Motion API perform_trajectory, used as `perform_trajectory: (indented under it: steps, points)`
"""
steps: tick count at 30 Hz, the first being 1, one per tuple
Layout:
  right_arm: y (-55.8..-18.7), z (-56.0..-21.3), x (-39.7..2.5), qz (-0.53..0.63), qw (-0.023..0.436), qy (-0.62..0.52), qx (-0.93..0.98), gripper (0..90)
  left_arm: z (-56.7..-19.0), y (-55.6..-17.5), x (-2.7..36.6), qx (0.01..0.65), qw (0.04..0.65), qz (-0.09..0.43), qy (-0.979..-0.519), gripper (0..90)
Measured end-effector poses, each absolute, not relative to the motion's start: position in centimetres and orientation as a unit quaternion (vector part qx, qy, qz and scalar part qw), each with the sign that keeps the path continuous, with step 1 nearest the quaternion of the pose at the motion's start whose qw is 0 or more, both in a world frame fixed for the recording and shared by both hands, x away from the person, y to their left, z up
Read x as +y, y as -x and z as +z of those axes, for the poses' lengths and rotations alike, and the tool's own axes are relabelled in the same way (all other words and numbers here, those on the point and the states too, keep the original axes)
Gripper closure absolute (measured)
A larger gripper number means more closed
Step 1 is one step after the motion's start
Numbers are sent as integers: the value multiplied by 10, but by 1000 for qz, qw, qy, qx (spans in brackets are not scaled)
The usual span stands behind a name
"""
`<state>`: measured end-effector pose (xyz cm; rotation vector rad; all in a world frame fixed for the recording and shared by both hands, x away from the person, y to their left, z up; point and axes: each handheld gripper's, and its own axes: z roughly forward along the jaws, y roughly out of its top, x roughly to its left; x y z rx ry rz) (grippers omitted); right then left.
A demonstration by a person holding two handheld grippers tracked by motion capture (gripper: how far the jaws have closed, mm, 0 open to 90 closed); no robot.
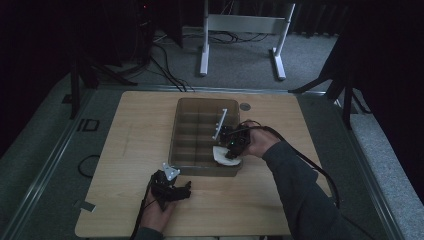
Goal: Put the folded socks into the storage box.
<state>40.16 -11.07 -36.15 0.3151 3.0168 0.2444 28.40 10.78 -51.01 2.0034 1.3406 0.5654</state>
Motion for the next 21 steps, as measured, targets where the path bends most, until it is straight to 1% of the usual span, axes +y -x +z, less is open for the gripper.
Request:
perform_trajectory:
  steps: [10,21]
  points:
    - [-406,-374,-105,58,53,-106,991,697,-510,-284,108,511,326,216,-765,121]
    - [-411,-387,-99,36,38,-112,992,697,-510,-284,108,510,327,216,-765,121]
